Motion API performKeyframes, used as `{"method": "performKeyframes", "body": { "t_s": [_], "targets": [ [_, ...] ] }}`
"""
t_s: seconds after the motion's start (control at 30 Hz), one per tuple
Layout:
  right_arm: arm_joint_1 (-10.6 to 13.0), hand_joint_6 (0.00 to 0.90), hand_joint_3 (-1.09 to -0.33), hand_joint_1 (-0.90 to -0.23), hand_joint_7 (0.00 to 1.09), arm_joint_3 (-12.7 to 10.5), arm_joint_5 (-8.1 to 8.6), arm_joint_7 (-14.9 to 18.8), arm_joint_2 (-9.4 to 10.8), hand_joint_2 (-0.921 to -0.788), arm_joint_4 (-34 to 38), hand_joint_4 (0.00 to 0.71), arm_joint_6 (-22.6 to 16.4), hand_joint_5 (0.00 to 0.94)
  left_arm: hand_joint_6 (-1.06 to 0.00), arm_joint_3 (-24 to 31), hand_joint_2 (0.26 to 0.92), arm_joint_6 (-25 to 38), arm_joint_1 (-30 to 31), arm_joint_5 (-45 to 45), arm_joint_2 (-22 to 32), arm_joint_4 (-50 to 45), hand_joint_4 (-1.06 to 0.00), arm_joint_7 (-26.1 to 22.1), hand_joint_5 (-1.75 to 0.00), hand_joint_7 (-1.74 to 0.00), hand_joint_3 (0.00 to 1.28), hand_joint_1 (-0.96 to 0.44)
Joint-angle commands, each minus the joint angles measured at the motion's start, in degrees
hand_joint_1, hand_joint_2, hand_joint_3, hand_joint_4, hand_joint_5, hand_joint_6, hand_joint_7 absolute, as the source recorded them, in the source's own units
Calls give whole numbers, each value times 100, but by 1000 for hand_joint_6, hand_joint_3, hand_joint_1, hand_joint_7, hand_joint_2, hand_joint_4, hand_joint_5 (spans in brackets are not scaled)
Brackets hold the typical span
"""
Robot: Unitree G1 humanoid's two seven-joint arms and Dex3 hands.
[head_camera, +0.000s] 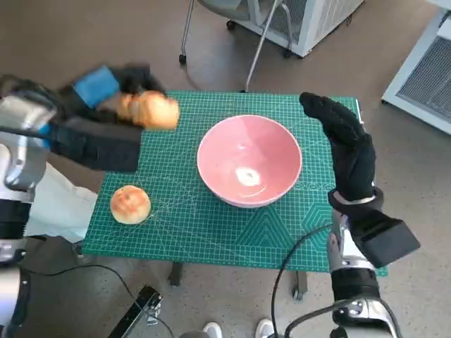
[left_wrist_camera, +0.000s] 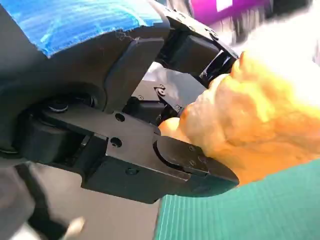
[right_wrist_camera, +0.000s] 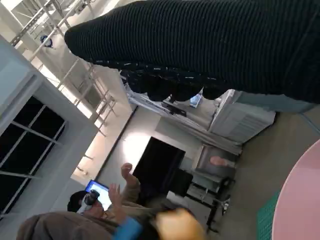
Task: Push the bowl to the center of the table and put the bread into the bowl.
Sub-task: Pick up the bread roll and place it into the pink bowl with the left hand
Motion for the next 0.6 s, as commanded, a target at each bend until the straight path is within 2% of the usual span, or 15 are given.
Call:
{"method": "performKeyframes", "body": {
  "t_s": [0.03,0.17,0.3,0.4,0.6],
  "targets": [
    [85,176,-588,-424,878,-5,44,41,-7,-921,61,473,84,16,-678,80,916,214,316,36,-477,-907,-662,406,-1199,-1113,62,2],
    [88,177,-587,-424,878,5,52,49,-7,-921,37,473,101,16,-690,-141,919,-113,342,107,-823,-859,-651,831,-1157,-1148,56,2],
    [114,177,-588,-421,878,15,59,62,-7,-921,0,473,105,16,-682,-428,920,-599,194,111,-1112,-424,-622,1033,-1148,-1194,72,2],
    [149,177,-589,-420,877,23,71,65,1,-921,-57,473,121,16,-661,-673,921,-830,19,192,-1344,31,-587,1071,-1193,-1210,96,2],
    [250,181,-592,-416,872,15,105,69,-2,-919,-194,474,154,16,-615,-1098,921,-827,-316,477,-1860,782,-526,1047,-1253,-1264,143,1]
  ]
}}
